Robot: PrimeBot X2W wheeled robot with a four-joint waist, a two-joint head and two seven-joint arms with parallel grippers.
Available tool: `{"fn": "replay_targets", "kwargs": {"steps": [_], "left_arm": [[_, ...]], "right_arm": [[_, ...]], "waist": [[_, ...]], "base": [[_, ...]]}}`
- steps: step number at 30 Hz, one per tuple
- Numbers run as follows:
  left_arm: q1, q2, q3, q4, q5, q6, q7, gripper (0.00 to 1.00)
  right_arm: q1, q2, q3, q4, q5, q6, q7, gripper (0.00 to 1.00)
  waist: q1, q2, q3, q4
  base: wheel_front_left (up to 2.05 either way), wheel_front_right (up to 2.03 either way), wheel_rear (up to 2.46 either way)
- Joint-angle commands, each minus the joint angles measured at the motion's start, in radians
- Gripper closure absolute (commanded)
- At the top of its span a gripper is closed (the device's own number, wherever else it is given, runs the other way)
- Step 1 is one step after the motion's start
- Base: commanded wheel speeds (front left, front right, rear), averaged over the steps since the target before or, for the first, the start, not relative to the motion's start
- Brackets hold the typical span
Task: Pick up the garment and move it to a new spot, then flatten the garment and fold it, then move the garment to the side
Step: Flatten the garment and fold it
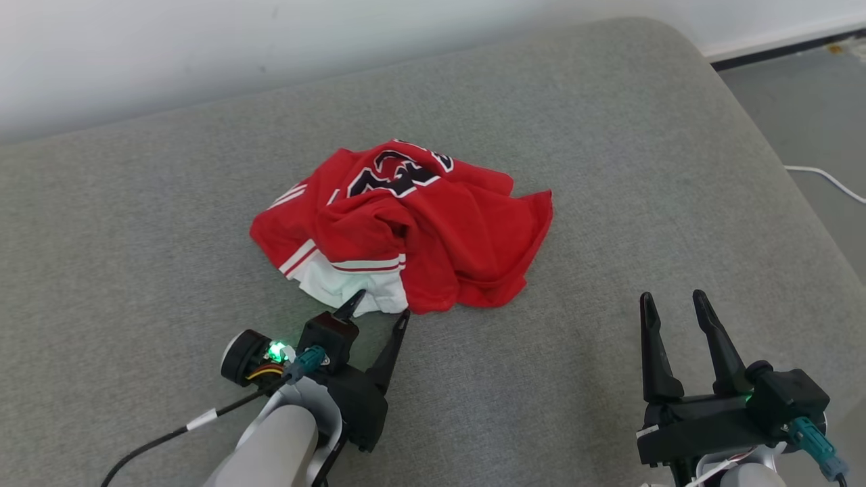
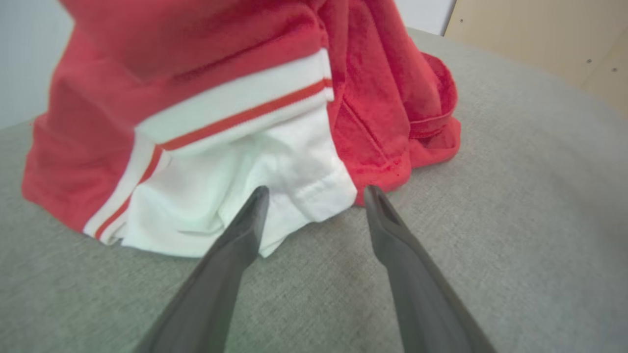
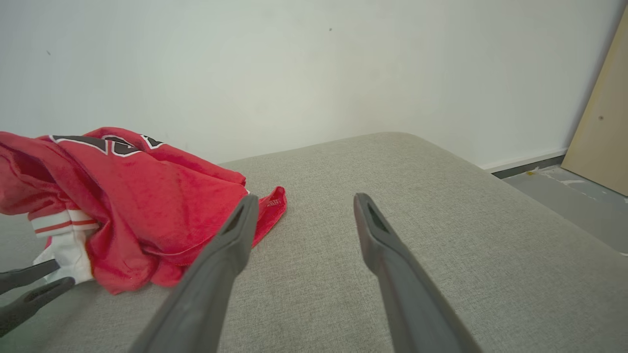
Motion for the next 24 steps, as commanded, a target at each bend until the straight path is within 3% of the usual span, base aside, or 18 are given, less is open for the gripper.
{"fn": "replay_targets", "kwargs": {"steps": [1, 4, 5, 6, 12, 15, 24], "left_arm": [[-0.02, 0.002, -0.002, 0.019, -0.005, 0.001, -0.006, 0.0], [-0.043, -0.005, -0.003, 0.065, -0.01, 0.001, -0.01, 0.0], [-0.053, -0.009, 0.001, 0.076, -0.015, 0.002, -0.012, 0.28], [-0.061, -0.011, 0.002, 0.086, -0.015, 0.005, -0.013, 1.0], [-0.079, -0.022, 0.009, 0.115, -0.019, 0.01, -0.021, 1.0], [-0.065, -0.024, 0.025, 0.066, -0.028, 0.008, -0.02, 1.0], [-0.054, 0.038, 0.092, -0.154, 0.0, 0.017, -0.02, 1.0]], "right_arm": [[-0.012, 0.001, 0.002, 0.0, 0.009, -0.003, -0.001, 0.0], [-0.015, 0.001, 0.005, -0.002, 0.01, -0.003, -0.001, 0.0], [-0.016, 0.001, 0.005, -0.003, 0.009, -0.003, -0.001, 0.0], [-0.016, 0.001, 0.003, -0.003, 0.009, -0.003, -0.001, 0.0], [-0.002, 0.001, -0.012, -0.005, -0.003, -0.003, -0.001, 0.0], [0.004, 0.001, -0.017, -0.004, -0.005, -0.003, -0.001, 0.0], [0.034, 0.0, -0.037, 0.01, -0.02, -0.003, -0.001, 0.0]], "waist": [[-0.0002, -0.0002, 0.021, -0.022], [-0.0002, -0.0002, 0.027, -0.03], [-0.0002, -0.0002, 0.028, -0.031], [-0.0002, -0.0002, 0.028, -0.031], [-0.0002, -0.0002, 0.015, -0.013], [-0.0002, -0.0002, -0.001, 0.013], [-0.0002, -0.0002, -0.08, 0.17]], "base": [[0.0, 0.0, 0.0], [0.0, 0.0, 0.0], [0.0, 0.0, 0.0], [0.0, 0.0, 0.0], [0.0, 0.0, 0.0], [0.0, 0.0, 0.0], [0.0, 0.0, 0.0]]}}
